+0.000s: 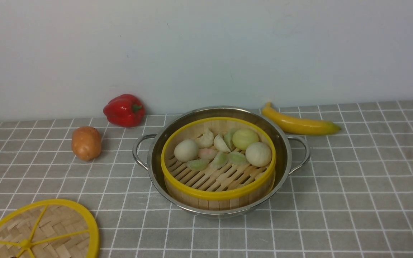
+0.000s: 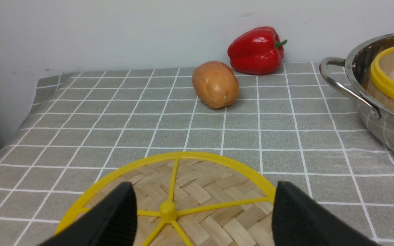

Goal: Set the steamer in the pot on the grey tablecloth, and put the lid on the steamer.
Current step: 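Grasp the bamboo steamer lid lying on the table by its centre knob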

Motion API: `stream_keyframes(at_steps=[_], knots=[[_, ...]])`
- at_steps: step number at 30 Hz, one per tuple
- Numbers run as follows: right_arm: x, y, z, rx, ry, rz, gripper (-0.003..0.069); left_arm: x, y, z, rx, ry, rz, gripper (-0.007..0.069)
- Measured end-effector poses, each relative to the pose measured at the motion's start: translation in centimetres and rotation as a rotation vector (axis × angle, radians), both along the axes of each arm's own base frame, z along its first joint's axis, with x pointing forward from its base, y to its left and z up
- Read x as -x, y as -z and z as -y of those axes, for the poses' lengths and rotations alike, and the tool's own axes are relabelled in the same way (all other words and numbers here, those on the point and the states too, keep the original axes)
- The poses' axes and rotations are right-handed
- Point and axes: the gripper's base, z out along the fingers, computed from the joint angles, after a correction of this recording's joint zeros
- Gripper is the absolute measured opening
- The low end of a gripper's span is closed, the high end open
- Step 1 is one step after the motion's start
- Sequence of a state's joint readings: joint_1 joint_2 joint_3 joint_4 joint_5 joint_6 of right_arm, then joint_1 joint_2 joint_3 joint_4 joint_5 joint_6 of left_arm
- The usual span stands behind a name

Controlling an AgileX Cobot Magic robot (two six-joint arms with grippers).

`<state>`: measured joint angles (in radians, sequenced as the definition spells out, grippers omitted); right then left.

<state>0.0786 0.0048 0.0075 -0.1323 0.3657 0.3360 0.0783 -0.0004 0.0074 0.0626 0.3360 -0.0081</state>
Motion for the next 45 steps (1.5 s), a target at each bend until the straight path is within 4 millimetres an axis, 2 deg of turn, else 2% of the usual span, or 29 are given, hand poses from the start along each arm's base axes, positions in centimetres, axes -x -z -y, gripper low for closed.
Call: stream_keyframes(at_steps=[18,43,45], knots=[[0.00,0.00,0.00,-0.001,0.000,0.000,0.0237,0.00,0.00,0.00,0.000,0.000,0.000,0.0492],[0.00,-0.01,0.00,-0.001,0.000,0.001,0.0240,-0.01,-0.03,0.01,0.001,0.000,0.003,0.0492],[0.00,0.02,0.00,-0.001,0.000,0.000,0.0240,-0.14,-0.51,0.19,0.091,0.001,0.066,0.0492]])
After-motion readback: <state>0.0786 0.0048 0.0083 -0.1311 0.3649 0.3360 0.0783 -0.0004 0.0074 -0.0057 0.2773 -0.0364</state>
